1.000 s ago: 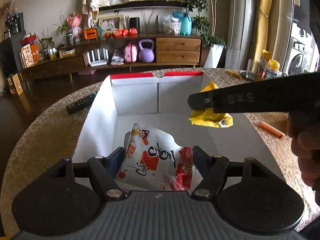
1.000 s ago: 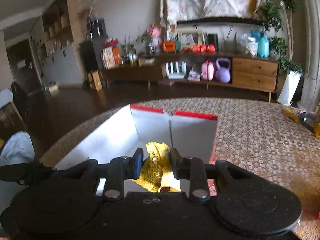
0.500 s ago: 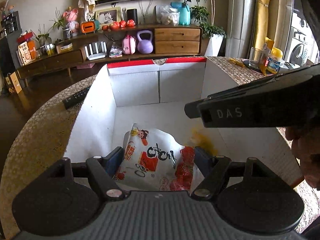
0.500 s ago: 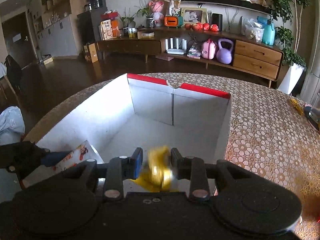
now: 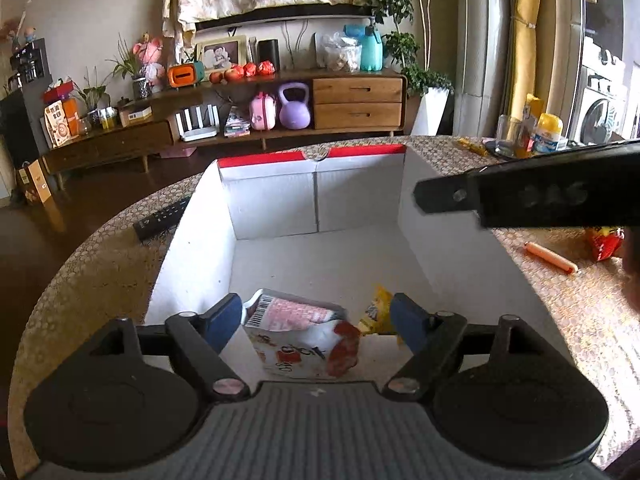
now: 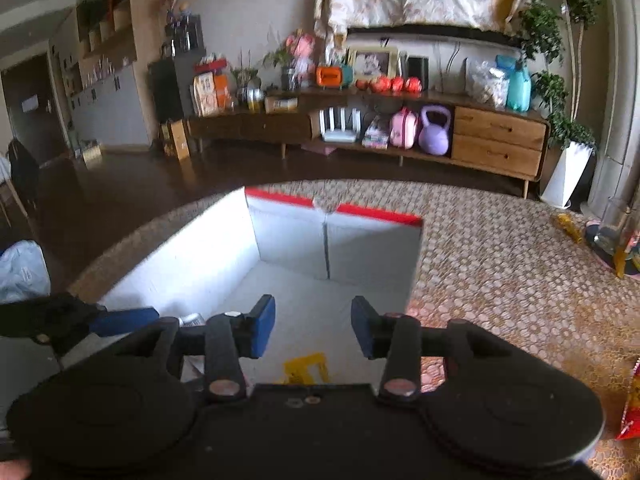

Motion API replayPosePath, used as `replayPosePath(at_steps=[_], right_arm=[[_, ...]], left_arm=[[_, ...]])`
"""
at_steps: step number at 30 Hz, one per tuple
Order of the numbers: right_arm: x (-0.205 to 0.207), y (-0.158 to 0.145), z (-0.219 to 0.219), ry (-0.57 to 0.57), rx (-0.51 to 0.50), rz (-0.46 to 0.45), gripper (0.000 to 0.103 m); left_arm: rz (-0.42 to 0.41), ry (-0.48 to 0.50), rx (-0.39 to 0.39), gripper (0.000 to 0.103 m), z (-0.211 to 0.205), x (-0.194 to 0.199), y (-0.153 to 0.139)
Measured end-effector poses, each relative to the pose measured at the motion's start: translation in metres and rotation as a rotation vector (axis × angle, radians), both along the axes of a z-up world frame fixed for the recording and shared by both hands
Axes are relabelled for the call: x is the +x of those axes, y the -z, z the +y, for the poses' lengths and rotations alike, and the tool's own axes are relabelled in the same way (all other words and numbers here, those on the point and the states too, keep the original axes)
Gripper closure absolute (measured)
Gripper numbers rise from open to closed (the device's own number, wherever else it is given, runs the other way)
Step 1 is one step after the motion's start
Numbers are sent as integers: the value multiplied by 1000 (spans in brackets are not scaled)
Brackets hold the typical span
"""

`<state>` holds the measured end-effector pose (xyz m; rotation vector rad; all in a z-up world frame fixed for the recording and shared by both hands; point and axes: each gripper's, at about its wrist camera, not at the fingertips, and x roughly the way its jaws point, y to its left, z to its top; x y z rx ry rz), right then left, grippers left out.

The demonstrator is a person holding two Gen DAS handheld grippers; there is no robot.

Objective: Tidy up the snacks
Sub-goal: 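Open both tools to drop the yellow bag and white pouch into the box, then move both open tools back over the snacks on the table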

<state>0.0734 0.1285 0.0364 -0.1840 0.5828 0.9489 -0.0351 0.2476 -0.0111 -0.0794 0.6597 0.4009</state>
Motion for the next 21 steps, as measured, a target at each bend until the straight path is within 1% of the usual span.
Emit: replayPosePath(at_steps=[6, 11, 21], right_arm=[[-5, -12, -37, 47, 56, -37, 59], [-6, -16, -66, 93, 87, -43, 57], [-4, -7, -129, 217, 113, -57, 56]], left_arm=[[-19, 9, -2, 20, -17, -3, -7], [-34, 34, 13, 19, -38, -1, -14], [-71, 111, 35, 12, -82, 16, -27]])
